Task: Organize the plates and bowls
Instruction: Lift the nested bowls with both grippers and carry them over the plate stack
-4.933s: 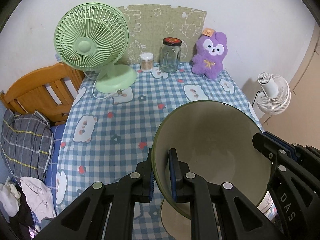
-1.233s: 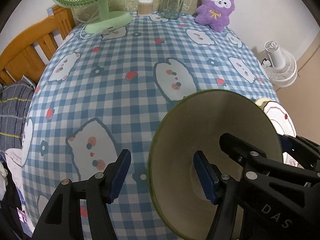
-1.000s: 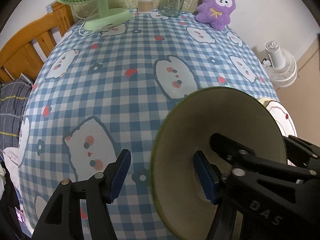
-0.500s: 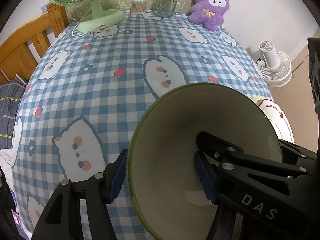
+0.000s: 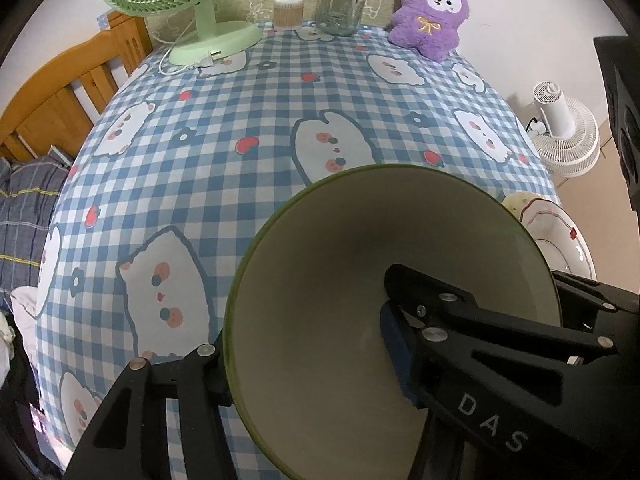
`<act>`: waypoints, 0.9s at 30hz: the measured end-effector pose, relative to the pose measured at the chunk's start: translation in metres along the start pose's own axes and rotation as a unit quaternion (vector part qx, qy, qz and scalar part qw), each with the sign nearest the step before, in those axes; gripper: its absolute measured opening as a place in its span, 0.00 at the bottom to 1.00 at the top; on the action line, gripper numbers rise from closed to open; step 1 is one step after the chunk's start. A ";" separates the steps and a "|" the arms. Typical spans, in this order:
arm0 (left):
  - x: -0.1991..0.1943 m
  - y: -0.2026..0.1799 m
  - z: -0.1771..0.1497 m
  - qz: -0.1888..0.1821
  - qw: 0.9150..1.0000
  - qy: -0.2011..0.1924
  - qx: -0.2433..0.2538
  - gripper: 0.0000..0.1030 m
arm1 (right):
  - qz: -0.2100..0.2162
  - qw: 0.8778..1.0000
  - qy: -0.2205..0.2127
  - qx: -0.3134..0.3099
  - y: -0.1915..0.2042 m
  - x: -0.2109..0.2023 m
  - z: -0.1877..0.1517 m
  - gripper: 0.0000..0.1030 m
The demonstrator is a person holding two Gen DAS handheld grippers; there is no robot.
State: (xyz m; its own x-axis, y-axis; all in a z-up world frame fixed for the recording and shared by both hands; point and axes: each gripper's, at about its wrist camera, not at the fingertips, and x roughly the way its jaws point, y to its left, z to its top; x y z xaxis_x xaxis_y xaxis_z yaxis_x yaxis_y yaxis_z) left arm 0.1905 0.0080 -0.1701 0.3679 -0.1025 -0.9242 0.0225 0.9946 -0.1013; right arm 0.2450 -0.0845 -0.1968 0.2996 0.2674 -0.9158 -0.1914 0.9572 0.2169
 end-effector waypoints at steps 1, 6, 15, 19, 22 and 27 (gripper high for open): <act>0.000 0.000 0.000 -0.001 1.000 0.002 0.001 0.58 | -0.003 1.000 0.002 -0.001 0.001 0.000 0.000 0.48; 0.001 0.005 0.004 -0.018 1.000 0.021 -0.006 0.57 | -0.017 1.000 0.004 0.014 0.004 -0.001 0.001 0.48; -0.013 0.009 0.002 -0.028 0.999 0.016 0.002 0.55 | -0.035 0.999 -0.007 0.029 0.014 -0.016 -0.003 0.48; -0.023 0.009 0.002 -0.035 0.999 0.009 0.012 0.55 | -0.042 0.998 -0.018 0.039 0.018 -0.028 -0.006 0.48; -0.030 0.010 0.003 -0.039 0.999 0.008 0.016 0.54 | -0.047 0.997 -0.022 0.052 0.020 -0.035 -0.007 0.49; -0.044 0.008 0.003 -0.044 0.999 -0.003 0.031 0.54 | -0.055 0.996 -0.038 0.064 0.025 -0.051 -0.012 0.49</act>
State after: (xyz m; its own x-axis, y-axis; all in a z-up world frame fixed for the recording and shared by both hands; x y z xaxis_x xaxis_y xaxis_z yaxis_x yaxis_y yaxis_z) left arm 0.1775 0.0205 -0.1295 0.3668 -0.1895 -0.9108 0.1133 0.9809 -0.1584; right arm 0.2136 -0.0755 -0.1489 0.3829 0.1625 -0.9094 -0.0334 0.9862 0.1622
